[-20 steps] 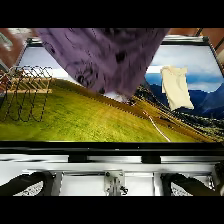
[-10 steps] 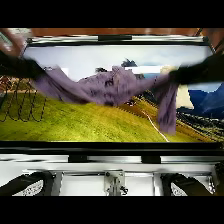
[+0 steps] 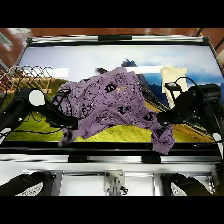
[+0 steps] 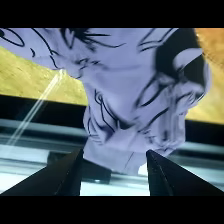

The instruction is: Fold the shirts.

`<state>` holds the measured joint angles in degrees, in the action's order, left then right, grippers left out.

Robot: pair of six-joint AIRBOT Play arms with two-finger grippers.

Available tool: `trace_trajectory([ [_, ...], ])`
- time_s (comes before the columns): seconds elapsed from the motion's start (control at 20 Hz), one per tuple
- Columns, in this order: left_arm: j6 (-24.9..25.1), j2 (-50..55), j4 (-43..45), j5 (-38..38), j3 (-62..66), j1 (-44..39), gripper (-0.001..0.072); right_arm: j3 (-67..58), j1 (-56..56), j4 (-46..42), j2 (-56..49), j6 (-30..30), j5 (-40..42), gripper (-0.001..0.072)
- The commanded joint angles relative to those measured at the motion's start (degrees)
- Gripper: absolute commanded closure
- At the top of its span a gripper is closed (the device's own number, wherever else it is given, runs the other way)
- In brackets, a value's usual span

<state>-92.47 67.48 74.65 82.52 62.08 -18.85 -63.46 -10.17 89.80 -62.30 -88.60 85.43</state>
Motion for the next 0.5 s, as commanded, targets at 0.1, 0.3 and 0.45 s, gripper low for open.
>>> trace_trajectory([
  [0.1, -0.4, -0.4, 0.0, -6.2, 9.0, 1.5, -0.0002, -10.7, 0.0, 11.0, -1.0, -0.2, -14.5, 0.0204],
  [0.3, -0.7, 4.7, 2.8, -4.4, 8.5, 1.5, 0.0122, -11.7, -2.1, 28.9, -12.7, -2.8, -20.7, 0.0204],
  [0.45, -1.4, 7.3, 2.5, 0.1, 5.4, 0.9, 0.0122, -11.7, -8.1, 30.3, -23.0, -4.2, -21.2, 0.0204],
])
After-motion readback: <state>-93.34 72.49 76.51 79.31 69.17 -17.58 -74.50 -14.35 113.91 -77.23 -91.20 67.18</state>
